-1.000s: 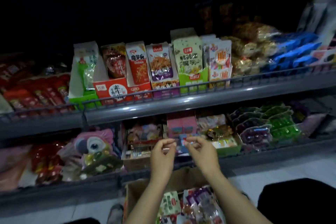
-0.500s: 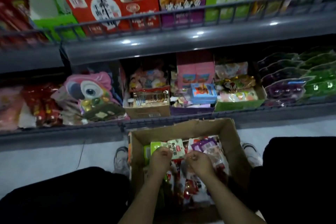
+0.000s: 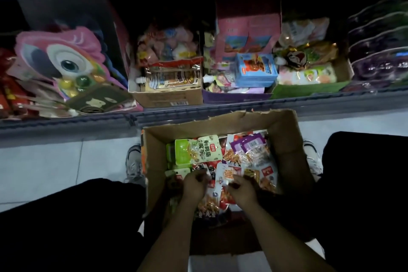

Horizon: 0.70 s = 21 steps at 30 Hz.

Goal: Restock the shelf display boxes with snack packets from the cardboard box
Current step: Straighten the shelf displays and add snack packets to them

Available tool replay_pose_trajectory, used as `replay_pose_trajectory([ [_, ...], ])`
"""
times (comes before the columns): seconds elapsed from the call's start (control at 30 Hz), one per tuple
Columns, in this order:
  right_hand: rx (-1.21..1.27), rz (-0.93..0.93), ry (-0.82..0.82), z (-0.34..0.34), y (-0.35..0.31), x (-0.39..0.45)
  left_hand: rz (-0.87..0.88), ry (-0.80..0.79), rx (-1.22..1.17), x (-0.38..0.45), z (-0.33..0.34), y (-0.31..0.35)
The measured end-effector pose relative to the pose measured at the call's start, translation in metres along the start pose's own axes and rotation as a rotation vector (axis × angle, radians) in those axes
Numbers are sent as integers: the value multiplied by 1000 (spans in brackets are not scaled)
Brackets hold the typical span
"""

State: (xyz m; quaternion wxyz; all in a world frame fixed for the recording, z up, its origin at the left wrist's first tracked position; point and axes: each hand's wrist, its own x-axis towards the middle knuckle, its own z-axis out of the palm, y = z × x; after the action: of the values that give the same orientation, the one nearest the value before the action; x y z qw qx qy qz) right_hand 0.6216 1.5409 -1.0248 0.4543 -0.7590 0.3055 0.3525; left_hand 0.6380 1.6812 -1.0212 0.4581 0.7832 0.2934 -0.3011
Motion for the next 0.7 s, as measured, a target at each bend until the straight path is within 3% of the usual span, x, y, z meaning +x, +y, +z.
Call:
replay_pose_trajectory([
  [0.47, -115, -59, 17, 6, 8, 4, -83, -60, -120, 16, 43, 3],
  [0.6, -58, -107, 147, 1, 4, 4, -108, -39, -165, 14, 35, 13],
  [0.7, 111, -103, 226, -9, -7, 2, -94, -111, -251, 7, 25, 26],
])
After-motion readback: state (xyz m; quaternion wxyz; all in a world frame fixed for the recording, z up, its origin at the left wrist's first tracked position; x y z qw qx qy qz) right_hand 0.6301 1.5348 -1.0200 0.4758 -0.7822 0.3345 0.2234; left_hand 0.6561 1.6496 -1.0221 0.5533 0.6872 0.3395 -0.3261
